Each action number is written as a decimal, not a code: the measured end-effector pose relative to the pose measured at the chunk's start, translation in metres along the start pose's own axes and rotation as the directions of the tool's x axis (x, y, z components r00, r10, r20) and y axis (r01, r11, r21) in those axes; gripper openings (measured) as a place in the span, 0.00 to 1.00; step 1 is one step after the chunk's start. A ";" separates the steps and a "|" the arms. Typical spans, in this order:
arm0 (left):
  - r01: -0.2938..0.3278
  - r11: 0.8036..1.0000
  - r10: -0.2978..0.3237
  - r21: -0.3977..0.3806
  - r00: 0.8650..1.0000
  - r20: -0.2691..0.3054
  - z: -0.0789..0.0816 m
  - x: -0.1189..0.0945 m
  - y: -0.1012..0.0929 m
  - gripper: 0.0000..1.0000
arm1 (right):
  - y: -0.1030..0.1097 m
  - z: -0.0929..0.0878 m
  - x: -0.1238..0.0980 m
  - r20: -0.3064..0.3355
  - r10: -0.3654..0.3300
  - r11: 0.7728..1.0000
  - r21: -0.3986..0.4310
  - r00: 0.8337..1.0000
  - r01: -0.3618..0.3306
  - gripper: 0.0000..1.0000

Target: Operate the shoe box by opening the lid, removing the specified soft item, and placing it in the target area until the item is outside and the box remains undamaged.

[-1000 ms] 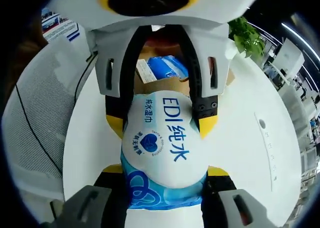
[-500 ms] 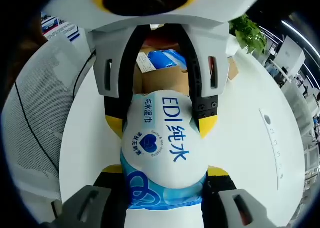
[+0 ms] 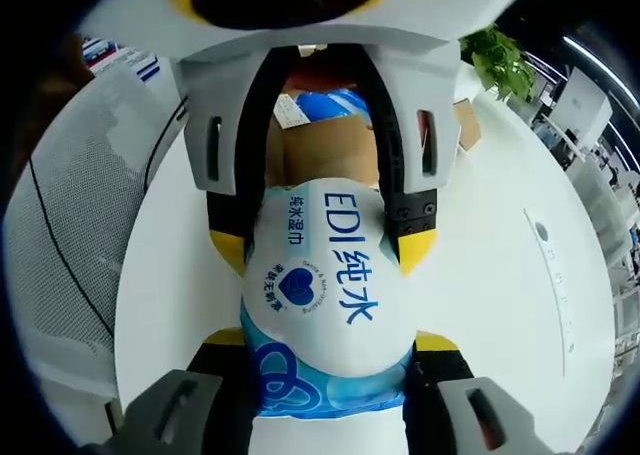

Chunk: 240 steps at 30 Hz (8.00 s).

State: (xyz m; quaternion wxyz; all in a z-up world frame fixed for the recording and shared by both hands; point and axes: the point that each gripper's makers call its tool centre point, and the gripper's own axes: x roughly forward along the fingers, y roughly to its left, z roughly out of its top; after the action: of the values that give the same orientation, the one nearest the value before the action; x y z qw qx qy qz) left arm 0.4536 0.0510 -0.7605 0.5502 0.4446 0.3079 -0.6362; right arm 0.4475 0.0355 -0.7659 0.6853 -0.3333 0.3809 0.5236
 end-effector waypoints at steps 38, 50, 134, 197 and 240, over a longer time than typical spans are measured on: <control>0.002 1.000 -0.003 0.011 1.000 0.008 0.001 0.000 -0.003 0.58 | 0.002 -0.004 0.000 -0.015 -0.002 1.000 0.004 1.000 0.002 0.54; -0.004 1.000 0.003 0.012 0.997 0.081 0.000 -0.027 0.001 0.56 | 0.003 -0.003 -0.009 0.006 -0.001 0.998 0.063 1.000 0.000 0.52; -0.252 0.583 0.629 -0.772 0.741 0.233 -0.188 -0.250 -0.024 0.65 | 0.007 0.100 -0.060 0.381 -0.284 0.844 0.534 0.880 0.042 0.56; -0.267 0.702 0.492 -0.660 0.852 0.180 -0.179 -0.213 -0.018 0.64 | -0.010 0.196 -0.016 0.310 -0.117 0.966 0.255 0.943 0.036 0.54; -0.184 0.830 0.252 -0.526 0.966 0.060 -0.191 -0.106 0.021 0.59 | -0.023 0.190 0.079 0.017 0.086 0.986 -0.145 0.996 -0.083 0.59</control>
State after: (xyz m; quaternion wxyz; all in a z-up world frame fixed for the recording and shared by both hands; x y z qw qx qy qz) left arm 0.5167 0.2597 -0.7420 0.7364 0.2718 0.3789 -0.4902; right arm 0.5156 0.2293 -0.7404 0.6411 -0.3594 0.3479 0.5821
